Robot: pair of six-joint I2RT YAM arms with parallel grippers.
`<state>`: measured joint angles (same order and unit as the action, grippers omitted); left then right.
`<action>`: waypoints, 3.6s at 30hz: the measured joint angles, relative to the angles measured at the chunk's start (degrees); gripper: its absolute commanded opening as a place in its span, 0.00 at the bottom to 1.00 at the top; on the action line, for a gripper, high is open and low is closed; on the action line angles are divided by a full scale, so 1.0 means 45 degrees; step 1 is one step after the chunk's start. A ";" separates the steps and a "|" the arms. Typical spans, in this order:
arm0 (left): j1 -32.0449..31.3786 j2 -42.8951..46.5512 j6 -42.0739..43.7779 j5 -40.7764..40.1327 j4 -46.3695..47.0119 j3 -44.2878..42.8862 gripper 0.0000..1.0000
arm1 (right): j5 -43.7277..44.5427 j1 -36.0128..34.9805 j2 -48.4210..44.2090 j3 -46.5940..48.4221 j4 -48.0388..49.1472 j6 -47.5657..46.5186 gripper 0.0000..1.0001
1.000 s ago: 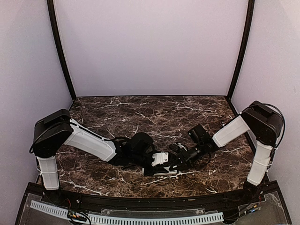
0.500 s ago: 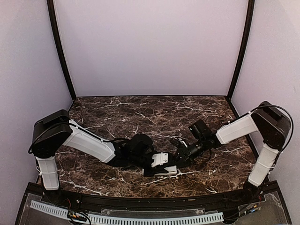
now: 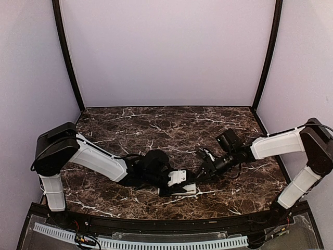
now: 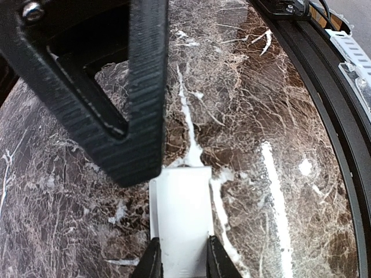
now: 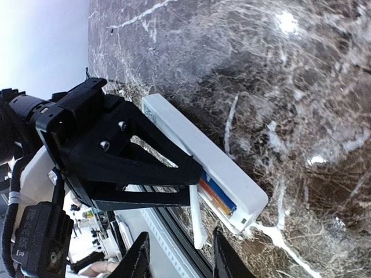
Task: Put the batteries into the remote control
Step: Pass from the right arm to the left, then load the battery cover onto the remote control without the battery cover.
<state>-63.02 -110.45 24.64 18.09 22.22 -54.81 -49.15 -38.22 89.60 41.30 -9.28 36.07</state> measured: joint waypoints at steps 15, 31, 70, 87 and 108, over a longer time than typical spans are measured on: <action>-0.0034 0.0005 -0.0107 -0.0141 0.0010 0.0005 0.00 | 0.0894 -0.0350 -0.0651 -0.1472 0.2069 0.2336 0.19; -0.0039 0.0005 -0.0117 -0.0219 0.0063 0.0024 0.00 | 0.0869 -0.0559 -0.0233 -0.1593 0.2720 0.2871 0.03; -0.0039 0.1719 0.0000 -0.0126 -0.2142 0.0335 0.56 | 0.0704 -0.0432 0.0733 -0.1559 0.3109 0.2667 0.00; -0.0039 0.1088 0.0486 0.0335 -0.1515 0.0641 0.57 | 0.0918 -0.0432 0.0777 -0.1418 0.2880 0.2191 0.00; -0.0039 -0.0355 -0.0869 0.0257 -0.1496 -0.1263 0.38 | 0.0991 -0.0432 0.0986 -0.1336 0.2866 0.1588 0.00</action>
<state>-63.20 -112.05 20.73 19.25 15.49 -60.49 -44.69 -40.16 94.04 35.29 3.62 43.22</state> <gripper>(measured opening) 0.479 0.008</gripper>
